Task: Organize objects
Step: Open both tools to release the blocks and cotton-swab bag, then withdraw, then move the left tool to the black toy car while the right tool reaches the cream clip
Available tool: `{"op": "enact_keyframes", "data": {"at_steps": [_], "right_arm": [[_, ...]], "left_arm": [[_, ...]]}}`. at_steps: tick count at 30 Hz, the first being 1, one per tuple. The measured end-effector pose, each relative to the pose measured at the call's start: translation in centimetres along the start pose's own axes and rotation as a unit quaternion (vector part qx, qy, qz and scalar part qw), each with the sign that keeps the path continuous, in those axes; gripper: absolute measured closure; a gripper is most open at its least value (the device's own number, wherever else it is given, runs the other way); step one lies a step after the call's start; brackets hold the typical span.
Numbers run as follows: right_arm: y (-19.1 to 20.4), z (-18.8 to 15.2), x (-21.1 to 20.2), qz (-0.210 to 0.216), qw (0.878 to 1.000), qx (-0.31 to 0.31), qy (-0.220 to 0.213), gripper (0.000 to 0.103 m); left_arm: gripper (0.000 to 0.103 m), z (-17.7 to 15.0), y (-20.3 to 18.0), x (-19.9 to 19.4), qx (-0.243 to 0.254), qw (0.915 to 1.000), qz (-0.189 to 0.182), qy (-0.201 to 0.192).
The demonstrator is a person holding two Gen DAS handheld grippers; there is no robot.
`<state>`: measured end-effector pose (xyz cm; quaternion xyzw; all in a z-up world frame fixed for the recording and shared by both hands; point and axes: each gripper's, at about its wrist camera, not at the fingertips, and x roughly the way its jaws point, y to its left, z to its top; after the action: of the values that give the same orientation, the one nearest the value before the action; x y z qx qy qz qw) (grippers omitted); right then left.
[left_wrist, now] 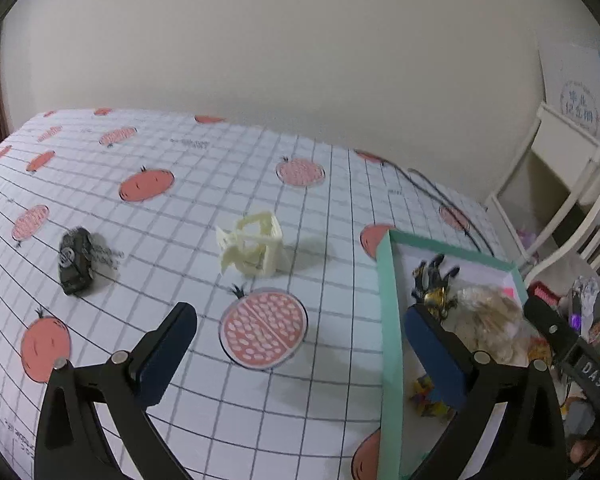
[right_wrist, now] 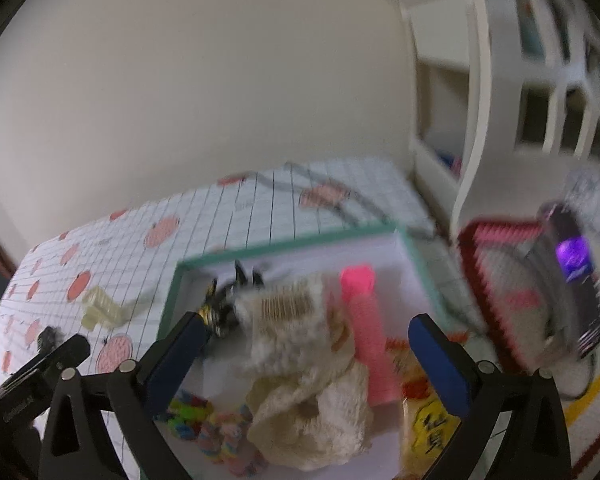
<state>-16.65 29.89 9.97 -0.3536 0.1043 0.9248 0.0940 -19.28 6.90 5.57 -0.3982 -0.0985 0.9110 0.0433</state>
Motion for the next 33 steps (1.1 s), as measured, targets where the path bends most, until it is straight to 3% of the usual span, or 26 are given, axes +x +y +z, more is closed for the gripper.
{"op": "enact_keyframes", "data": {"at_steps": [7,11,22,28,33], "right_arm": [[4.3,1.3,-2.1,0.031,0.998,-0.029,-0.050,0.000],[6.9,1.2,-1.7,0.050,0.997,-0.043,-0.044,0.000],[13.4,-0.3,0.5,0.098,0.994,-0.053,-0.020,0.000],[17.2,-1.5,2.0,0.116,0.990,-0.086,-0.007,0.000],[18.8,-2.6,4.0,0.113,0.989,-0.092,0.016,0.005]], "left_arm": [[0.000,1.5,2.3,-1.4,-0.005,0.9995,0.017,-0.026],[0.000,2.6,5.2,-1.9,-0.012,0.9983,0.049,-0.029],[0.000,3.6,14.7,-1.4,-0.103,0.9885,0.111,-0.001],[0.000,3.0,17.0,0.0,-0.149,0.9836,0.099,0.024],[0.002,3.1,18.0,1.1,-0.152,0.9831,0.098,0.030]]}}
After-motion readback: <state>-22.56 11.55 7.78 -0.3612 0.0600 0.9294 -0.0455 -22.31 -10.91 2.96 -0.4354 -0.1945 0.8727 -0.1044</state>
